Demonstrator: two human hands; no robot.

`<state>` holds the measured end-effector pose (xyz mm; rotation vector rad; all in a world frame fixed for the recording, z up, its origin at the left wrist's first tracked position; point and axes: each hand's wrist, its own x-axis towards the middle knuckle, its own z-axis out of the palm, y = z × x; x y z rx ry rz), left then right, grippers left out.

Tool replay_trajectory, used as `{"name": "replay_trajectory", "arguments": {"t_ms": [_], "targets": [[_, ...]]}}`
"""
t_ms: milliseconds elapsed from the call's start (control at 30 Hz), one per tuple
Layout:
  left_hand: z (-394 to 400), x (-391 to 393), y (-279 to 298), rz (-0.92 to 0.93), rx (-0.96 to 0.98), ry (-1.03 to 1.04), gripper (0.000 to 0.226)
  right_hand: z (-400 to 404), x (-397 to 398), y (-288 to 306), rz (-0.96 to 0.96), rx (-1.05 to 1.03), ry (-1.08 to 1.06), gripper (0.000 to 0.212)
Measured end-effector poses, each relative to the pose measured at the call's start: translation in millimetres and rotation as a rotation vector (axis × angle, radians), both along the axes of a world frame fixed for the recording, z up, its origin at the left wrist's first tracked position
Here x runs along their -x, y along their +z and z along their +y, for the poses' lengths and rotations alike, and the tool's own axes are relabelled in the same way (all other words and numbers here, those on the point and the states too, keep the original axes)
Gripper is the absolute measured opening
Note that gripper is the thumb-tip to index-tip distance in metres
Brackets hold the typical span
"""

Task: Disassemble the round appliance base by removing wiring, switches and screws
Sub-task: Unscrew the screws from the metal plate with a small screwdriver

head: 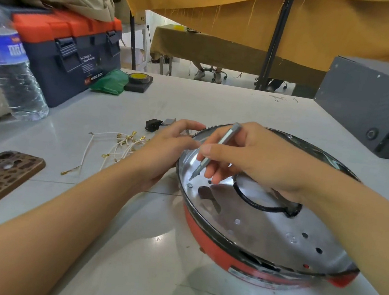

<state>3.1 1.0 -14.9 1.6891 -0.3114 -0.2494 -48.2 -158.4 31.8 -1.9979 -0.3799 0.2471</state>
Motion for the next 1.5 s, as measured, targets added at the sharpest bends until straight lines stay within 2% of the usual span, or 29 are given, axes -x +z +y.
{"name": "replay_trajectory", "arguments": {"t_ms": [200,700,1067,1333,1500], "targets": [[-0.5,-3.3,-7.1,-0.007,0.062,0.004,0.032,-1.2,0.1,-4.3,-0.006,-0.008,0.011,0.02],[1.6,-4.5,-13.2,-0.046,0.036,-0.009,0.03,4.2,2.3,-2.6,-0.097,0.058,-0.012,0.025],[1.5,-4.4,-13.4,-0.067,0.038,-0.013,0.03,4.9,1.0,-5.8,-0.087,0.04,-0.065,0.024],[1.3,-5.9,-15.1,-0.075,0.047,-0.025,0.029,14.0,3.8,1.0,-0.23,0.241,-0.057,0.023],[0.2,-5.4,-15.2,-0.092,0.074,-0.024,0.035,23.1,2.6,6.8,-0.355,0.413,-0.098,0.046]]}}
